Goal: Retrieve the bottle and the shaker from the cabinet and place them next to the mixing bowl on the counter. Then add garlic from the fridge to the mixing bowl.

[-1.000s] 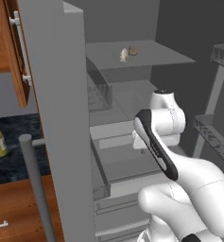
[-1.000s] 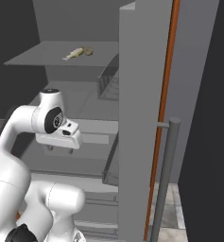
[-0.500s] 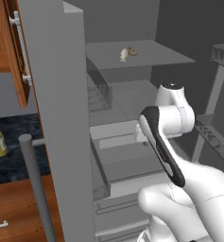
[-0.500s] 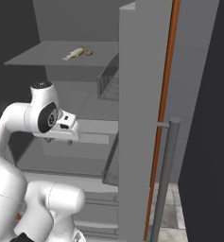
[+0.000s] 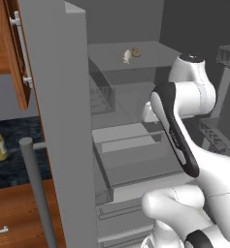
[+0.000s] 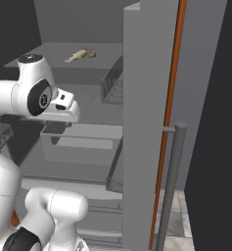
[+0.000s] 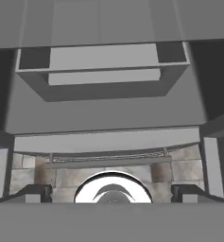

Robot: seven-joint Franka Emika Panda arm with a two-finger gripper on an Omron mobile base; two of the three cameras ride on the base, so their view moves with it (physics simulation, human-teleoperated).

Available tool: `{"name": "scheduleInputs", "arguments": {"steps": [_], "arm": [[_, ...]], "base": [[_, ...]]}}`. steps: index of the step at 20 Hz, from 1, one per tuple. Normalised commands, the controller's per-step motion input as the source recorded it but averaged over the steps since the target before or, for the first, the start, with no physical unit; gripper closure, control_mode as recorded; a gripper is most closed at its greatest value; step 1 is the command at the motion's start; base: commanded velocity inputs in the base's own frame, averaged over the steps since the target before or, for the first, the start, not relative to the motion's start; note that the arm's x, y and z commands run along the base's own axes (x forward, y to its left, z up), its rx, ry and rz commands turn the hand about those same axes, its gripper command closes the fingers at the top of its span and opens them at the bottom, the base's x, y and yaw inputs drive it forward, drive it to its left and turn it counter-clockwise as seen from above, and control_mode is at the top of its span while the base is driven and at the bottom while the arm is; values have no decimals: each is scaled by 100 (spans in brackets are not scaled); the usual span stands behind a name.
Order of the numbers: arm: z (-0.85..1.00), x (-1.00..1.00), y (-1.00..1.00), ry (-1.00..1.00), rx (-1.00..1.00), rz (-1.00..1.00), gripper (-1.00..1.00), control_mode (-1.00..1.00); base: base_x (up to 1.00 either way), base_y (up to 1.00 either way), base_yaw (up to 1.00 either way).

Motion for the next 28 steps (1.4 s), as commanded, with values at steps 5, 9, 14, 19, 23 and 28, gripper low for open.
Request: {"name": "scheduleInputs", "arguments": {"steps": [5, 9, 14, 19, 23, 28], "arm": [[83, -1, -6, -20, 0, 0, -100, -100], [82, 0, -5, -10, 0, 0, -100, -100], [52, 9, -11, 0, 0, 0, -100, -100], [8, 27, -5, -33, 0, 0, -100, -100], [0, 9, 0, -60, 0, 1, -100, -100], [32, 12, -2, -24, 2, 0, -100, -100]], "base": [[0, 0, 0], [0, 0, 0], [0, 0, 0], [0, 0, 0], [0, 0, 0], [0, 0, 0]]}}
